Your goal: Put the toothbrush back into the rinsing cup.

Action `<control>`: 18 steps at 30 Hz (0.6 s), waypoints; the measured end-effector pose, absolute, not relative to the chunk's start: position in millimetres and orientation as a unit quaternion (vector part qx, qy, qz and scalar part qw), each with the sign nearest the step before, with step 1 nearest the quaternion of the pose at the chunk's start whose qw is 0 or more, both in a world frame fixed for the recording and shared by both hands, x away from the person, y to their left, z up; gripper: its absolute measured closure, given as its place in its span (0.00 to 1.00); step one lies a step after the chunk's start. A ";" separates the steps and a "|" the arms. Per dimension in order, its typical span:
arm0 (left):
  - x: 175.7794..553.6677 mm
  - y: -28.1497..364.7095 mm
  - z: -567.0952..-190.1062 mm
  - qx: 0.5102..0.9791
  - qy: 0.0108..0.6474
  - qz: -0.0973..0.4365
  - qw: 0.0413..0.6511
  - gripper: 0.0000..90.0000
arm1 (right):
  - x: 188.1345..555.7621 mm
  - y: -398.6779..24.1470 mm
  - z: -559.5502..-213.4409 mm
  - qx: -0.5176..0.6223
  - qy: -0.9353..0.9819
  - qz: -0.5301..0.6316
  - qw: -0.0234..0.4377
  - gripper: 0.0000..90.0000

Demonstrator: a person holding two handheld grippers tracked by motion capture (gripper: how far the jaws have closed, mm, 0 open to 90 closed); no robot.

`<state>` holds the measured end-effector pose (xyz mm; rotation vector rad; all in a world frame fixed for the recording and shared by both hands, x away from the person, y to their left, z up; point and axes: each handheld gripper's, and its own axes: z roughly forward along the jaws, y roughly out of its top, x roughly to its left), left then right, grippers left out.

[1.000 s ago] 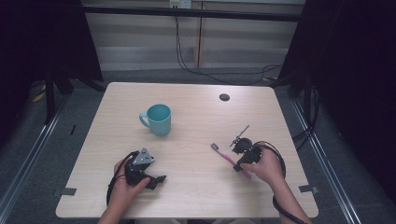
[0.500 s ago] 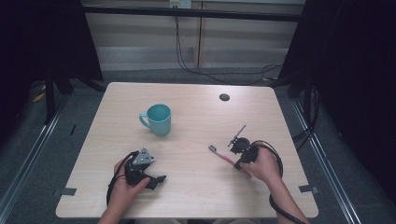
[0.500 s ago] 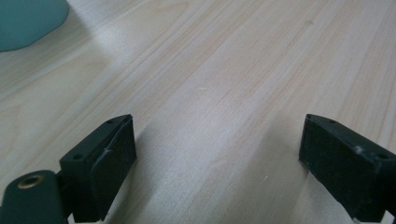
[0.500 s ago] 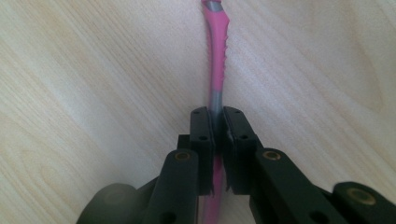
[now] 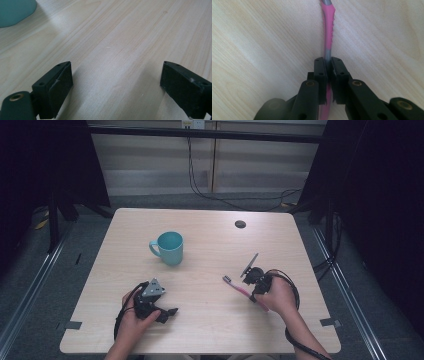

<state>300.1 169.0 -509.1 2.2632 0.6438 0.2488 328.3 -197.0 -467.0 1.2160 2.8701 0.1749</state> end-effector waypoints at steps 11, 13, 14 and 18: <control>300.1 168.7 -509.3 0.884 0.256 0.098 0.378 0.11 | 323.1 -205.9 -466.4 0.410 0.907 0.093 0.017 0.94; 300.2 168.8 -509.0 0.886 0.258 0.099 0.373 0.11 | 323.1 -206.9 -465.5 0.412 0.906 0.097 0.012 0.94; 300.4 168.8 -509.2 0.885 0.260 0.098 0.373 0.09 | 322.2 -208.1 -463.2 0.418 0.902 0.106 0.015 0.94; 300.6 168.8 -509.2 0.885 0.262 0.099 0.372 0.09 | 321.2 -209.8 -458.5 0.421 0.899 0.119 0.017 0.94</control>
